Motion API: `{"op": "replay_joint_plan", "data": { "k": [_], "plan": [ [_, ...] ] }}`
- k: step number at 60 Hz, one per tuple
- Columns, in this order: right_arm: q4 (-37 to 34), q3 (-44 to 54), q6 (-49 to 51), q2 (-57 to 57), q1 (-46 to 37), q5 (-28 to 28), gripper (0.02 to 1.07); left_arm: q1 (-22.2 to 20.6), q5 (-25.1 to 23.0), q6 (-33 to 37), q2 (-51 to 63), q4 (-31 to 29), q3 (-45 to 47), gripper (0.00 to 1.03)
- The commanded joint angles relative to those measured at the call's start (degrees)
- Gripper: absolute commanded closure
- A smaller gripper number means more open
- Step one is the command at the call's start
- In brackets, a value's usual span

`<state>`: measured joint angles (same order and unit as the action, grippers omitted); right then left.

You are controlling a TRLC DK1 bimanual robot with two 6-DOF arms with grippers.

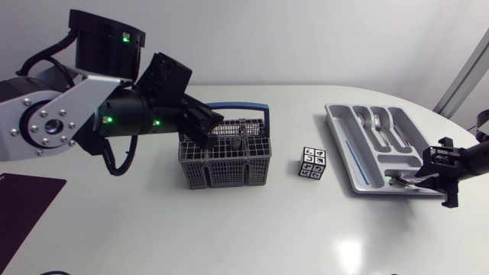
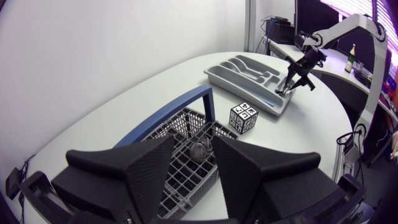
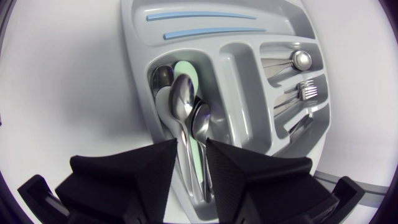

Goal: Transfer all utensils from the basket to the drawer tray.

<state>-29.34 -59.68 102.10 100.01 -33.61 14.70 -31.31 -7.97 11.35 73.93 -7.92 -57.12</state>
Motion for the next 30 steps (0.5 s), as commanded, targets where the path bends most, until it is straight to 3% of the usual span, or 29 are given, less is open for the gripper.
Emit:
{"op": "replay_joint_plan", "data": {
  "k": [1, 7, 17, 30],
  "plan": [
    [0.3, 1.8, 0.6, -4.6, 0.3, -0.2, 0.42, -0.6, 0.4, 1.6, -0.4, -0.4, 1.8, 0.58],
    [-1.6, 2.4, -3.4, -9.5, 2.7, -0.1, 0.32, -0.7, 0.4, 2.2, -0.6, -0.6, 2.5, 0.58],
    [-5.2, 3.0, -13.1, -16.4, 9.2, 0.5, 0.32, -1.0, 0.4, 2.8, -1.2, -0.6, 4.0, 0.58],
    [-12.7, 0.2, -34.4, -20.2, 22.4, 1.8, 0.33, -1.6, 0.4, 5.1, -1.5, -0.5, 6.1, 0.58]
  ]
}}
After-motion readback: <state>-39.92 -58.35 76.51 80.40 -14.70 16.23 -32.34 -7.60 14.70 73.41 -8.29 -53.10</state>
